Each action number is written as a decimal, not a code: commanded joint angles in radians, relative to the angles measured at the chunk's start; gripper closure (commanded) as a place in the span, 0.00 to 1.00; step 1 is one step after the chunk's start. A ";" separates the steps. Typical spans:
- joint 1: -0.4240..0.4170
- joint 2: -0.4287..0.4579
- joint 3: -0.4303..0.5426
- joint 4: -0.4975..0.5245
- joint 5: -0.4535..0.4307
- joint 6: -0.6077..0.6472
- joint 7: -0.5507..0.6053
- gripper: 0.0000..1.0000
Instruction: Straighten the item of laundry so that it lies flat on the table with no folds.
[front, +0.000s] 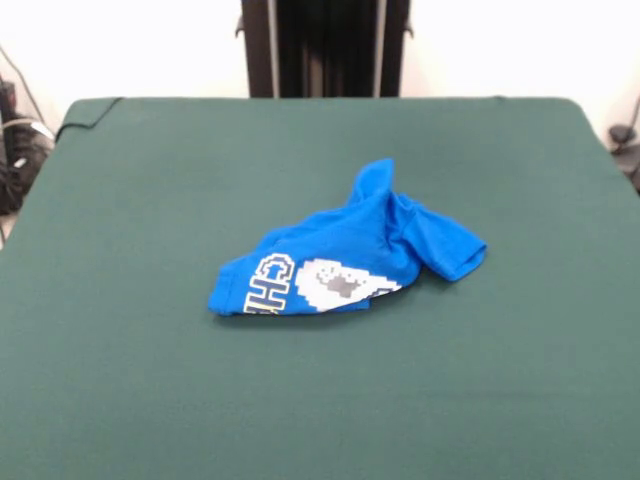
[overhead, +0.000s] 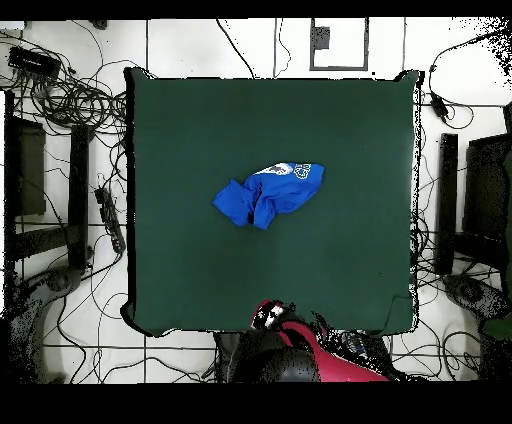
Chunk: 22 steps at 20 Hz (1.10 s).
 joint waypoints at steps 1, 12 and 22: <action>-0.069 -0.062 0.143 -0.014 -0.122 0.227 -0.438 0.00; -0.151 0.050 0.234 0.138 -0.108 0.023 -0.330 0.00; -0.175 0.303 0.266 0.156 -0.257 -0.343 -0.098 0.00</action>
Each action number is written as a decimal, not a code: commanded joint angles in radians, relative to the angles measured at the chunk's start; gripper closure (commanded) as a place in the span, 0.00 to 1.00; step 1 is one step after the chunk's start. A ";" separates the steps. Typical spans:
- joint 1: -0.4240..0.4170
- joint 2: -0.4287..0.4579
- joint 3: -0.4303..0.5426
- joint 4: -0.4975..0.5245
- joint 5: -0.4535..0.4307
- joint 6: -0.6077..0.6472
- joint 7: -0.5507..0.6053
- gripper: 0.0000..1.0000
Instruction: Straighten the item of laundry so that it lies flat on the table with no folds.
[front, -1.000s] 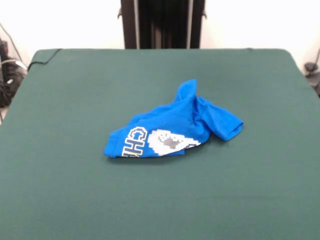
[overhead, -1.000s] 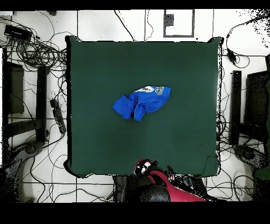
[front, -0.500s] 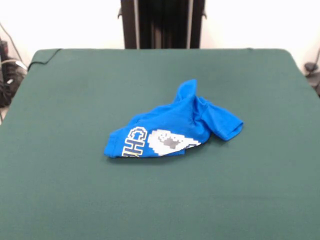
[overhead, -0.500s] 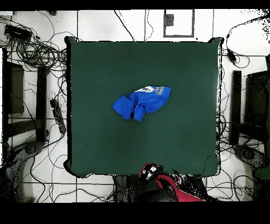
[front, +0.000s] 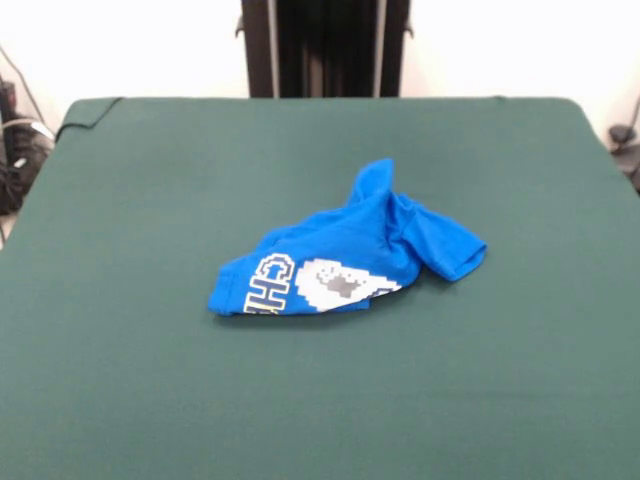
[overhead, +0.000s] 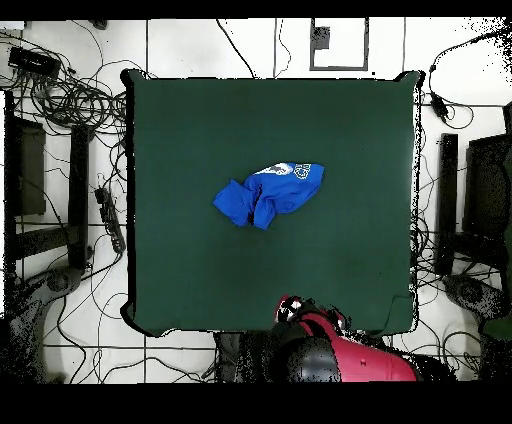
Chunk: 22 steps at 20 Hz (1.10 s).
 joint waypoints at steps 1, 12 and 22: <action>0.008 0.240 0.128 0.110 -0.099 -0.193 -0.025 0.00; 0.067 0.434 0.074 0.047 -0.170 -0.343 0.099 0.00; 0.119 0.725 0.020 -0.062 -0.181 -0.544 0.155 0.00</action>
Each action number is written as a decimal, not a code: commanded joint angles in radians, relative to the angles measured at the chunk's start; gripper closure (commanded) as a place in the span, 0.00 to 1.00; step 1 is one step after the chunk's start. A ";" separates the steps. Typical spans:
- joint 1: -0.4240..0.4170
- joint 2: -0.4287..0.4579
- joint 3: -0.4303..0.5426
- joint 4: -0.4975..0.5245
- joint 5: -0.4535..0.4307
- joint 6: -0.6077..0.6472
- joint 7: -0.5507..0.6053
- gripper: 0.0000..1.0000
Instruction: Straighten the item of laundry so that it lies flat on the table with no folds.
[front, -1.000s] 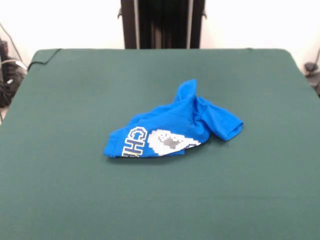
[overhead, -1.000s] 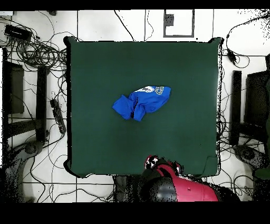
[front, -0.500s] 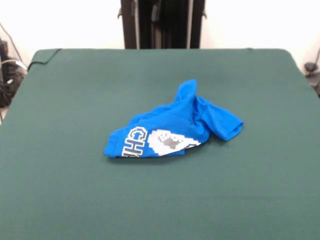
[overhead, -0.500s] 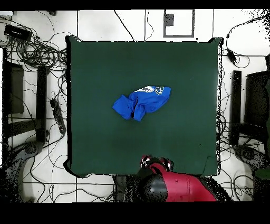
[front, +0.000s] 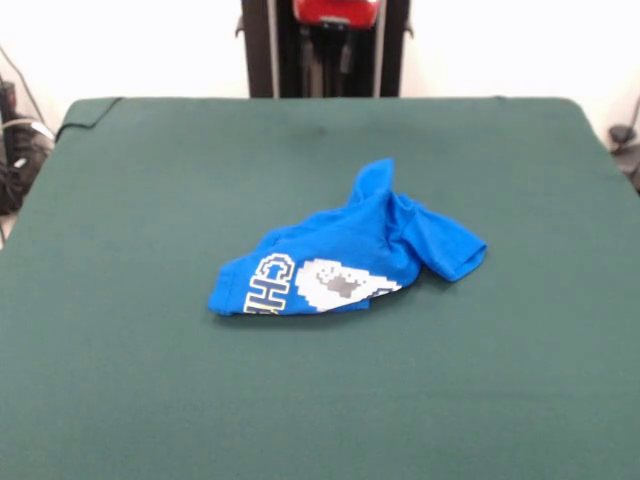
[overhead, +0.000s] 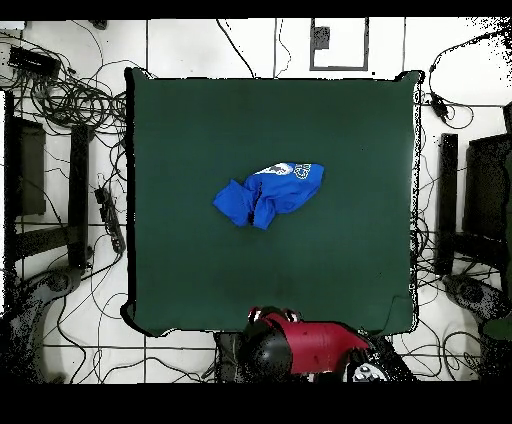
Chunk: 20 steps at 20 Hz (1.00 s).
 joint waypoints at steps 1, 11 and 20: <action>0.048 0.270 0.007 -0.098 -0.017 -0.204 0.157 0.00; 0.038 0.307 0.094 -0.151 0.077 -0.293 0.171 0.00; 0.076 0.219 0.138 -0.166 0.175 -0.230 0.182 0.00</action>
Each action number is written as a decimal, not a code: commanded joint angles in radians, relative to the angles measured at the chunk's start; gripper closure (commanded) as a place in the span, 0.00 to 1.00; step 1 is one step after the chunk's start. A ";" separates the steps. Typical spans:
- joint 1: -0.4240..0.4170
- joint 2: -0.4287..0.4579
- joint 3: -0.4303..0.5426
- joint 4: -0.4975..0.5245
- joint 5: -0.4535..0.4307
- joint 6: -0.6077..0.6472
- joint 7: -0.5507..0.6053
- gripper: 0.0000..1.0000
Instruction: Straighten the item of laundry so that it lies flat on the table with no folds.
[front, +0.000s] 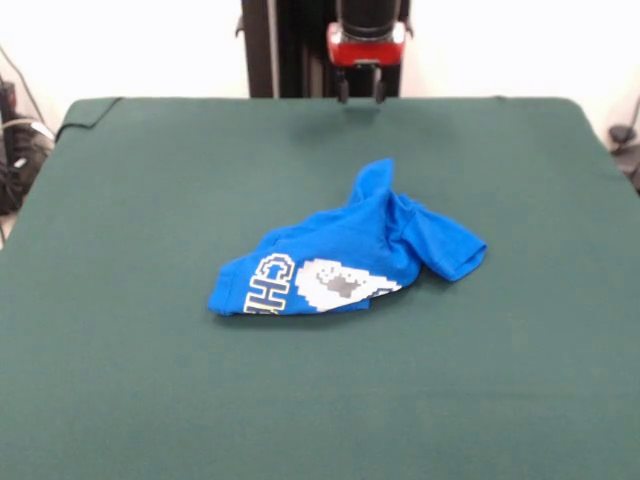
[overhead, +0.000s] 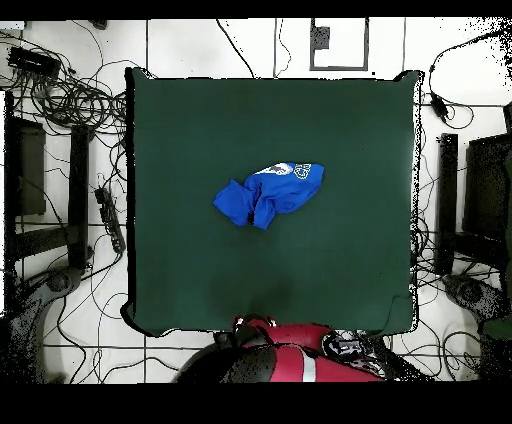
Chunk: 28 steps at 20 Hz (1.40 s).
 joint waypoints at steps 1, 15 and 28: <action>0.057 -0.063 0.132 -0.165 0.142 0.017 0.178 0.00; 0.103 -0.140 0.139 -0.174 0.239 0.043 0.172 0.00; 0.140 -0.120 0.124 -0.198 0.305 -0.005 0.185 0.00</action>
